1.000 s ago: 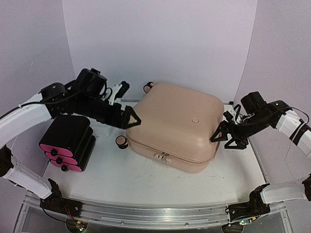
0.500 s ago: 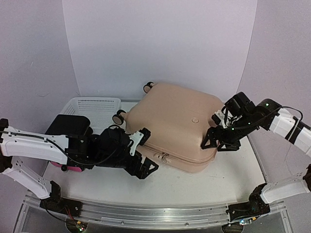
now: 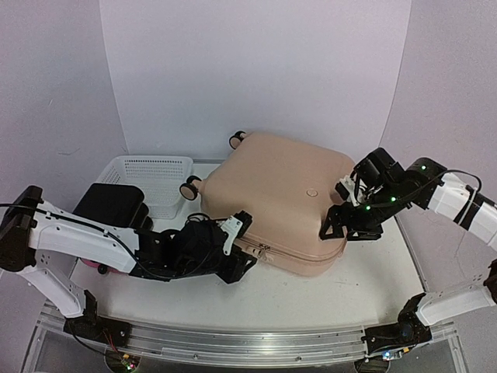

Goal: Open, take out, and arrange the luggage

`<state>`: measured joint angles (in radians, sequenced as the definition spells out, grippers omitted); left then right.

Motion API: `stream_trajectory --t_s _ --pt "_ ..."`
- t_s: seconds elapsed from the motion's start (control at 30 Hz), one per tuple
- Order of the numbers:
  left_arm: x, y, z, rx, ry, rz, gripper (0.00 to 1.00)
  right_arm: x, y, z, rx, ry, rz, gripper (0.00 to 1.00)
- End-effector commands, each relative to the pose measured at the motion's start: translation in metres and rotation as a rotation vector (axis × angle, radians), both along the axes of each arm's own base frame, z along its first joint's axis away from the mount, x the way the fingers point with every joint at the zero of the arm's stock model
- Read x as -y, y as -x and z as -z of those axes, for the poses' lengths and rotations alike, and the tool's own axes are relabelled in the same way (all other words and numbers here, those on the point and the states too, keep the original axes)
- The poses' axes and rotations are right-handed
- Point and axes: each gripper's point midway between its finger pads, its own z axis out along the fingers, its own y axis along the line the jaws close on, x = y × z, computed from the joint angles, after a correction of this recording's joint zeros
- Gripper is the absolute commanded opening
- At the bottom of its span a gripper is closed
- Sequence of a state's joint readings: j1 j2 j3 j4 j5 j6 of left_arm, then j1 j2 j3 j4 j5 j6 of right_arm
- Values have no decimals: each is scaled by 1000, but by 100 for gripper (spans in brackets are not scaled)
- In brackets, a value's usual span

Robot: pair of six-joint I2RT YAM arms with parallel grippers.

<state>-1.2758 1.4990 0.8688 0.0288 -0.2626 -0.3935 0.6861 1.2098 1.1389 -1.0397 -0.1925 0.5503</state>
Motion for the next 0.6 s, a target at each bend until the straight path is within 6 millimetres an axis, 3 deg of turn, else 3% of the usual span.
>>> stream_trajectory --t_s 0.0,0.2,0.37,0.47,0.57 --pt "23 -9 -9 47 67 0 50 0 -4 -16 59 -25 5 89" --pt "38 -19 -4 67 77 -23 52 -6 7 -21 52 -46 -13 87" --pt "50 -24 -5 86 72 -21 51 -19 30 -17 52 3 -83 83" --pt "47 -16 -14 70 101 10 56 -35 47 -15 84 42 -151 81" --pt "30 -12 -26 68 129 7 67 -57 61 -12 112 49 -213 79"
